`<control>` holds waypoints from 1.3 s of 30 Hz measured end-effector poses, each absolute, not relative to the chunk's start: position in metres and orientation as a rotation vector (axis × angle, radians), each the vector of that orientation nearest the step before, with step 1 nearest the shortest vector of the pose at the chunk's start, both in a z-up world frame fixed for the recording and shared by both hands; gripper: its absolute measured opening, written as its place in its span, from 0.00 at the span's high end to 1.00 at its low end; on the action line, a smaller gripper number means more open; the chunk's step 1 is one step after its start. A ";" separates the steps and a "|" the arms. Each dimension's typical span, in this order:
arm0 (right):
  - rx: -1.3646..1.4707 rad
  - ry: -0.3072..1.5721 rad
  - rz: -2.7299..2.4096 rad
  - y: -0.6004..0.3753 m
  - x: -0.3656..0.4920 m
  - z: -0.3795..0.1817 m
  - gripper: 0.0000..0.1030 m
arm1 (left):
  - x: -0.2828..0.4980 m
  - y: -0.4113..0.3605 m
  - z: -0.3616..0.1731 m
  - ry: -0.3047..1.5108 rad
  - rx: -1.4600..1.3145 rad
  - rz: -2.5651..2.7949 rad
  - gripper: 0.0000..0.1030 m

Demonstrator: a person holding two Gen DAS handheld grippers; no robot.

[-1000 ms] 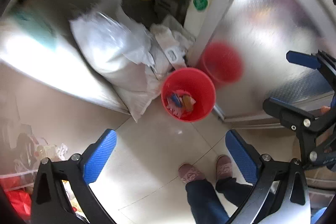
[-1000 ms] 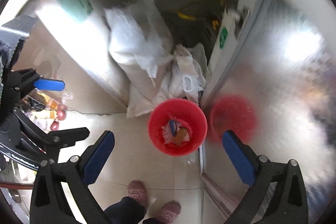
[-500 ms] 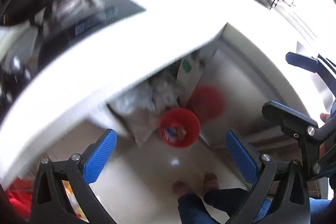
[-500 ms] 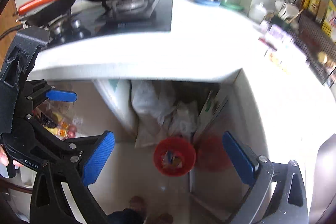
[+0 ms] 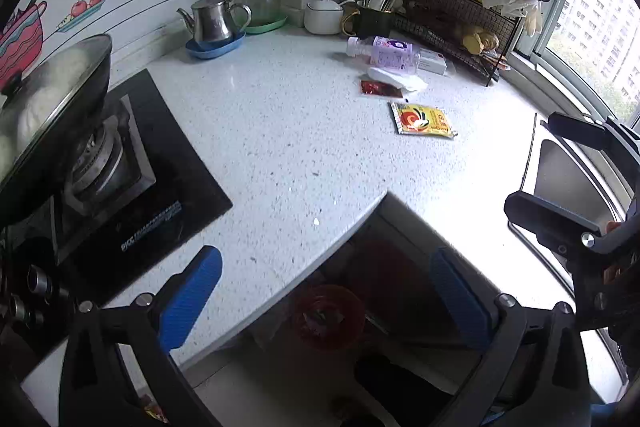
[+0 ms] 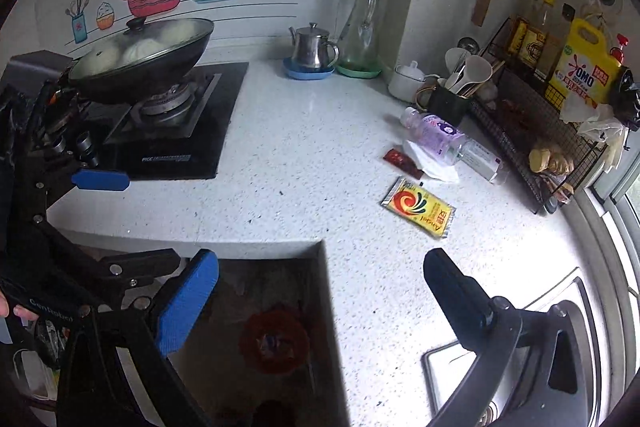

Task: Collect trash
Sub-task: 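Raise both tools back up to the counter, then grasp the purple-label grape juice bottle with the right tool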

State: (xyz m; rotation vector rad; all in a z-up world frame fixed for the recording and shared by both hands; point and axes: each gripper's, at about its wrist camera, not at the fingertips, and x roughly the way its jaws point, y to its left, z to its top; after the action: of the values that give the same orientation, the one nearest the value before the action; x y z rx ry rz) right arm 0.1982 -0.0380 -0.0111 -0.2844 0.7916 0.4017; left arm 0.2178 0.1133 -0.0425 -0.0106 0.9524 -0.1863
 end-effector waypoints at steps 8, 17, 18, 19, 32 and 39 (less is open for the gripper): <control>-0.260 0.808 0.410 -0.066 0.280 0.003 0.01 | 0.312 0.088 -0.025 0.968 -0.001 -0.198 0.00; -0.276 0.872 0.452 -0.088 0.386 -0.003 0.01 | 0.403 0.074 -0.023 1.028 -0.016 -0.211 0.00; -0.287 0.887 0.455 -0.089 0.397 -0.006 0.01 | 0.412 0.073 -0.026 1.034 -0.013 -0.211 0.00; -0.298 0.900 0.458 -0.089 0.409 -0.011 0.01 | 0.421 0.071 -0.028 1.043 -0.014 -0.216 0.00; -0.391 1.043 0.497 -0.096 0.506 -0.064 0.01 | 0.494 0.060 -0.065 1.133 -0.043 -0.256 0.00; -0.487 1.070 0.534 -0.091 0.535 -0.092 0.05 | 0.496 0.058 -0.077 1.169 -0.008 -0.250 0.00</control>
State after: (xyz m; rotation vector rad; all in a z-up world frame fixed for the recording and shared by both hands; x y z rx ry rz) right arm 0.5349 -0.0909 -0.0924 -0.4869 1.0701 0.5341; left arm 0.4958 0.0578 -0.0771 -0.0084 1.1692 -0.2502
